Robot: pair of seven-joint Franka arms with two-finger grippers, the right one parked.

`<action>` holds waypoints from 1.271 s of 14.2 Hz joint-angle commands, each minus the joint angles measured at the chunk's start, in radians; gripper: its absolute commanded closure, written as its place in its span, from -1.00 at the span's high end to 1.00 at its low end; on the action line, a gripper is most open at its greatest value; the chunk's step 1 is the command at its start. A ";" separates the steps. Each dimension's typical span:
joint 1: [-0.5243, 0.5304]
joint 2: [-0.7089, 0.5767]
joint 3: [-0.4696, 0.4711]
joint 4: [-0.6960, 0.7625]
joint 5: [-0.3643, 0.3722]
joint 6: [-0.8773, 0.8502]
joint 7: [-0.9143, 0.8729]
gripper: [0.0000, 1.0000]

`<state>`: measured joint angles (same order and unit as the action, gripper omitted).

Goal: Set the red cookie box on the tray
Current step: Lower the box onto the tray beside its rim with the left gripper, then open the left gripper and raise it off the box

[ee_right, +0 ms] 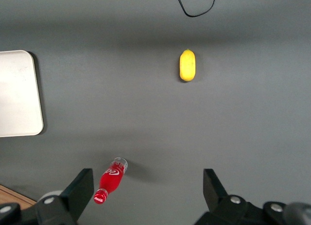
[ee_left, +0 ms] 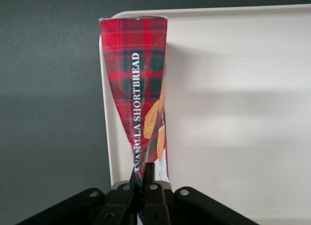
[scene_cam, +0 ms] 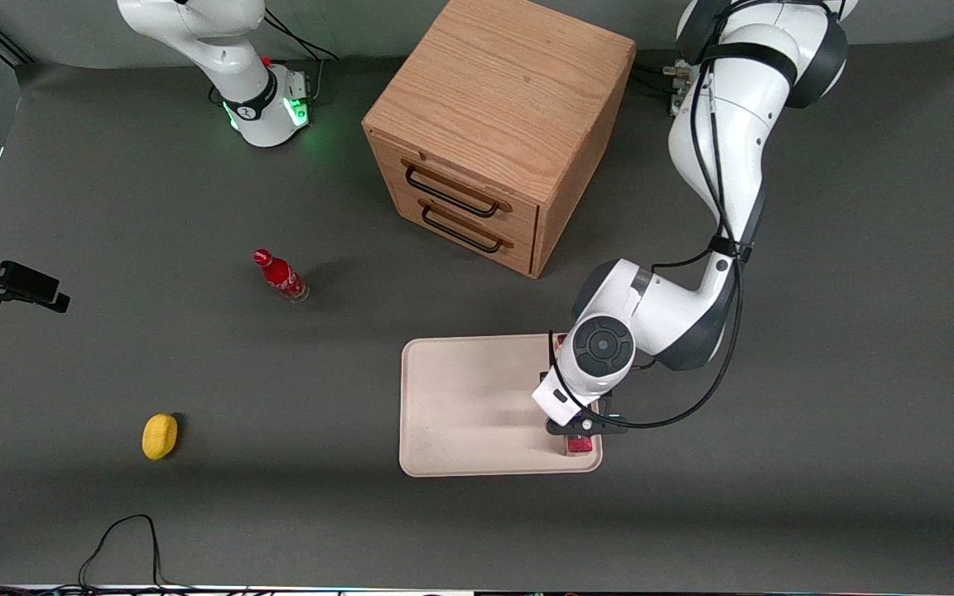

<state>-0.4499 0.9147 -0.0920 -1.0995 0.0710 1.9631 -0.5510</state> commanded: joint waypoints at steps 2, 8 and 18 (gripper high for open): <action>-0.006 -0.028 0.003 -0.013 0.049 -0.007 -0.007 0.88; -0.004 -0.153 0.009 0.001 0.041 -0.192 -0.024 1.00; 0.083 -0.558 0.005 -0.081 0.015 -0.558 0.087 1.00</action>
<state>-0.4227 0.4477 -0.0872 -1.0751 0.1026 1.4049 -0.5402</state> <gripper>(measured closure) 0.000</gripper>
